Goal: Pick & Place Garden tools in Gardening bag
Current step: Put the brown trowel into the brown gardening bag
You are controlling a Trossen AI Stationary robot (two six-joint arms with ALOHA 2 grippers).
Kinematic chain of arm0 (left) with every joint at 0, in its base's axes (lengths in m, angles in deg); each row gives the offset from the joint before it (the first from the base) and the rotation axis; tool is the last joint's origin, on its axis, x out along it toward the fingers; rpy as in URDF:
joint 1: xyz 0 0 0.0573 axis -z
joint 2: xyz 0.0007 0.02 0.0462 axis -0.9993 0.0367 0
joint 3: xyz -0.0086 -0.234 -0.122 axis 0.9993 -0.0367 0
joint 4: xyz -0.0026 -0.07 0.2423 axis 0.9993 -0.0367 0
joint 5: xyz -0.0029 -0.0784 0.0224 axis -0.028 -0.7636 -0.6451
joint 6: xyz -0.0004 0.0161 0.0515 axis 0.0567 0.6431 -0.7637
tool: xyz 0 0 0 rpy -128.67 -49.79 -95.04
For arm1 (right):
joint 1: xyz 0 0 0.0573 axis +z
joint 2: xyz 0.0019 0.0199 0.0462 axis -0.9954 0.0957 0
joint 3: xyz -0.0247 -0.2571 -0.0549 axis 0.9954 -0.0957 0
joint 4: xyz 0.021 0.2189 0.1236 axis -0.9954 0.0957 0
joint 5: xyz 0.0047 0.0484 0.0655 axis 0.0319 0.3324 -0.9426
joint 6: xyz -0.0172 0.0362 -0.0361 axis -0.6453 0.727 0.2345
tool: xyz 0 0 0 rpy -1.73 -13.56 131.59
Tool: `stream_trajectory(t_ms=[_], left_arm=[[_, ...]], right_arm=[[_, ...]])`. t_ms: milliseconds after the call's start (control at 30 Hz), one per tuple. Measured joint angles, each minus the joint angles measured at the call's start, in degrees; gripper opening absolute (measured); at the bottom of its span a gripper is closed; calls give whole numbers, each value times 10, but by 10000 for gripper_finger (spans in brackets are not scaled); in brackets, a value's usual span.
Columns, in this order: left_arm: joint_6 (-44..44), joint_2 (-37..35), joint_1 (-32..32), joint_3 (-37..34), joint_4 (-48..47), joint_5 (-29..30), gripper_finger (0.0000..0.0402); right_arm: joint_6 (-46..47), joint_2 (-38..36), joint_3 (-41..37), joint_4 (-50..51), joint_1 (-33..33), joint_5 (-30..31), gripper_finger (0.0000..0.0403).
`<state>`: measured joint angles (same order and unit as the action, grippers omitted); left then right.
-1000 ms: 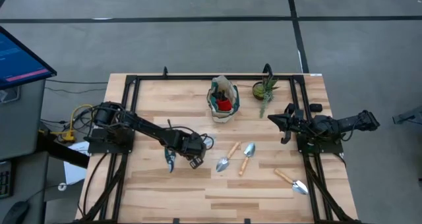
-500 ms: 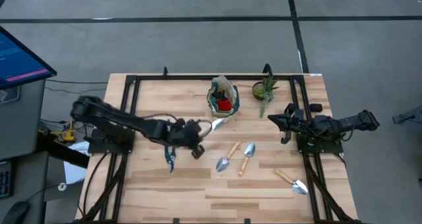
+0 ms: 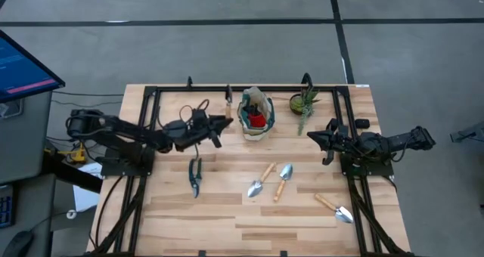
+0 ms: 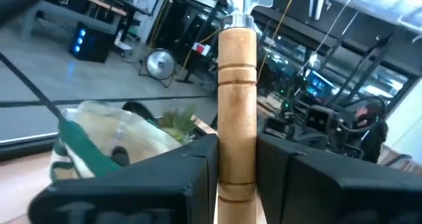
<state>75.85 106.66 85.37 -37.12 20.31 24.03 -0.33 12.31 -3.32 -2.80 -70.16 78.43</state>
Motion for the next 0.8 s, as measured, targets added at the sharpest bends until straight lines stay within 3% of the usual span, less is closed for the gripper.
stream_trajectory(t_ms=[200,433,567,667,800], left_arm=[[-18,2,-11,3,18,-51,48],[-24,2,-7,3,40,-55,48],[-25,2,-7,7,66,-90,48],[-25,2,-7,16,65,-136,48],[-25,2,-6,24,64,-184,48]], right_arm=[[0,0,0,-81,-2,-1,0],[35,0,1,-262,-6,-1,0],[2,13,27,-226,-20,-2,12],[-5,61,61,-203,-35,-1,43],[-18,192,122,-196,-60,-7,100]])
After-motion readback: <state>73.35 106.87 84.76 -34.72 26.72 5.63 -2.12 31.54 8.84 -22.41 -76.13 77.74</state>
